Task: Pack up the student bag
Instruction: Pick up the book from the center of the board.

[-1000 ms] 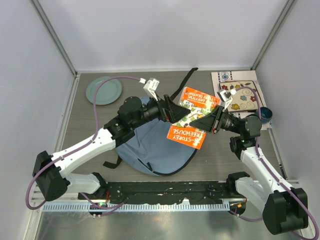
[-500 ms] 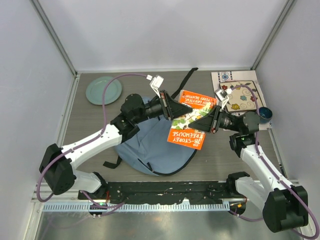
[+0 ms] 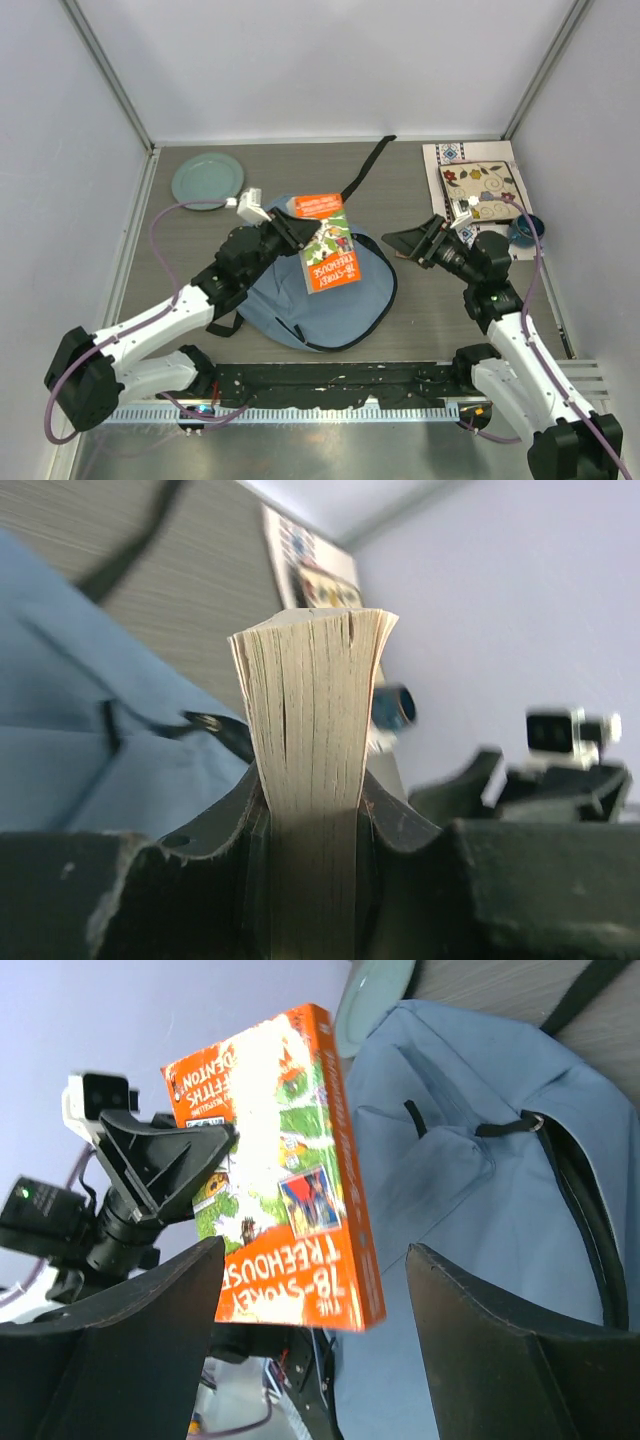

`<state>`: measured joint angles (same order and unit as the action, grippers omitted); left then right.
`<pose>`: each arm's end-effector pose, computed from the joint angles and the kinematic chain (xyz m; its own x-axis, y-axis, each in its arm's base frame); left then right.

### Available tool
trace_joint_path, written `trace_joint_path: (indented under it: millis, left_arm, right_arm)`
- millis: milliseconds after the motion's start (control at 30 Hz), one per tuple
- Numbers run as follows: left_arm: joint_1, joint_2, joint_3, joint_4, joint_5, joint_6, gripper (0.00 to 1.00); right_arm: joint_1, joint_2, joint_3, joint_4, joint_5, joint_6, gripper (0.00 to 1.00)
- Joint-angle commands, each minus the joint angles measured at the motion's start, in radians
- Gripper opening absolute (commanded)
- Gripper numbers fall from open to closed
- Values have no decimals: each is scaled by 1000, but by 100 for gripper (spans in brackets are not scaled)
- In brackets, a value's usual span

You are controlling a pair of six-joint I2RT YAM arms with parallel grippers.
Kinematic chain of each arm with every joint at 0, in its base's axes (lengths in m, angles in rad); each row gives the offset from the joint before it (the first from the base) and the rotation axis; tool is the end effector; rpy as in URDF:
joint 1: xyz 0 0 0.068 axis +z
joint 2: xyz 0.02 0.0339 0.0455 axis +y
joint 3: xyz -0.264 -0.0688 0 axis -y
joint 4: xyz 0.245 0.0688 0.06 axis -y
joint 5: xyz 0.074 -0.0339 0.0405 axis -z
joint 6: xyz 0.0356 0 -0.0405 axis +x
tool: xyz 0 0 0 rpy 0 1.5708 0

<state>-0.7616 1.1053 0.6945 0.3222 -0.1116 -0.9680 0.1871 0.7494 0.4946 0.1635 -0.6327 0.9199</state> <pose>0.1902 -0.1759 0.2969 -0.5351 -0.6209 -0.5728 0.2905 0.5015 -0.8149 0.1741 0.0544 0.2803 -0.6339 0.5329 -0.5605 -0.3702 0.4272 0.8249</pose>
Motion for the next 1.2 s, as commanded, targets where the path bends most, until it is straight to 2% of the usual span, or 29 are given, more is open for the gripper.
trace_joint_path:
  millis: [0,133,333,400,567,700,967,1100,1133,1167]
  left_arm:
    - [11,-93,-67,201,-328,-139,0]
    - [11,-41,-96,403,-356,-176,0]
    - [10,122,-93,725,-301,-273,0]
    - [11,166,-81,758,-272,-296,0]
    - [5,203,-50,762,-241,-308,0]
    - [-4,215,-46,773,-252,-311,0]
    - [-28,275,-61,844,-275,-357,0]
    - [-36,304,-79,909,-302,-377,0]
    - [-36,309,-88,946,-309,-383,0]
    - [-36,312,-92,963,-313,-382,0]
  right_arm:
    - [9,-35,-101,74,91,159,78]
    - [38,-21,-191,212,103,304,78]
    - [117,73,-214,367,129,376,78]
    - [153,102,-218,454,142,404,78]
    - [184,183,-180,548,139,410,78]
    - [193,243,-166,596,134,413,78]
    - [213,370,-131,807,134,461,77]
    - [230,413,-97,820,151,462,74]
    - [232,424,-99,829,154,471,69]
    - [235,430,-102,846,153,477,50]
